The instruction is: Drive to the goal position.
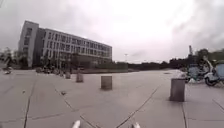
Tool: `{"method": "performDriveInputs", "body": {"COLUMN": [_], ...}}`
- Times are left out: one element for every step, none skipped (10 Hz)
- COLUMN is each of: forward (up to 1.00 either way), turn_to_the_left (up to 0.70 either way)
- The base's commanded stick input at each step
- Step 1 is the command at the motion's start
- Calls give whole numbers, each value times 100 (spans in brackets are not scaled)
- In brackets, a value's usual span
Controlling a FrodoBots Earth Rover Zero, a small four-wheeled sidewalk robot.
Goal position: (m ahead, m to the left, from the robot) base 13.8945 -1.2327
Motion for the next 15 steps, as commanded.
{"method": "performDriveInputs", "body": {"forward": [70, 70, 70, 70, 70, 70, 70, 70, 70, 70, 70, 70, 70, 70, 70], "turn_to_the_left": [-4, 0, 0, 0, 0, 0, 0, 0, -10, -32, -33, -34, -34, -34, -34]}}
